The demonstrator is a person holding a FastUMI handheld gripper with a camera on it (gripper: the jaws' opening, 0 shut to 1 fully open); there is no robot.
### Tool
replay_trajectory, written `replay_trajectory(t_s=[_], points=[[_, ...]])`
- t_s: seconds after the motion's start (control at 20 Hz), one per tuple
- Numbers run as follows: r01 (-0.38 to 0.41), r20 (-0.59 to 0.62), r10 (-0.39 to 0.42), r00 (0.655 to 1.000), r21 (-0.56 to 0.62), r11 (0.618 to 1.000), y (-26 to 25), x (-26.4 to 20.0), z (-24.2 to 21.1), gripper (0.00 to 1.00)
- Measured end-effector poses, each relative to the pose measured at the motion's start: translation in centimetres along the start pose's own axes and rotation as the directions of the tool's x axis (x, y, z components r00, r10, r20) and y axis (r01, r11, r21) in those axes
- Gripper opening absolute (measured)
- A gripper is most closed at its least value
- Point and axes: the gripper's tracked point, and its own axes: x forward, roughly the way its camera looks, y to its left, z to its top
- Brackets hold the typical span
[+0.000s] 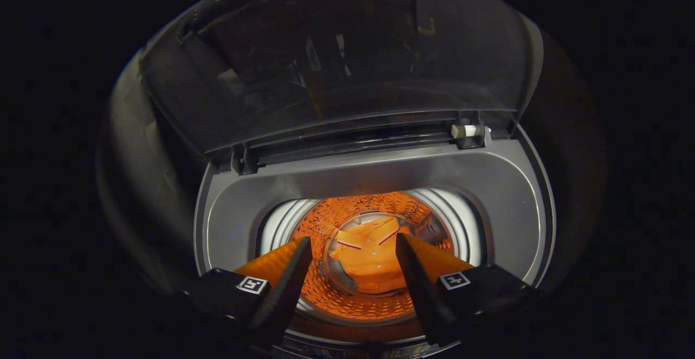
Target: Put the clothes into the washing machine and then close the washing machine lid.
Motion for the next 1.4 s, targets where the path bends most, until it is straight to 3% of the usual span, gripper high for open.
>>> replay_trajectory(t_s=[0.35,0.95,1.2,1.4], points=[[0.002,0.03,-0.001,1.0,-0.023,1.0,0.1,-1.6,0.5,0.99],[-0.01,0.248,0.042,0.968,-0.128,0.992,1.5,-13.5,9.6,0.99],[-0.048,0.344,0.079,0.936,-0.098,0.994,3.0,-17.2,15.2,0.99],[-0.017,0.413,0.068,0.908,-0.127,0.992,2.9,-19.4,19.4,0.99]])
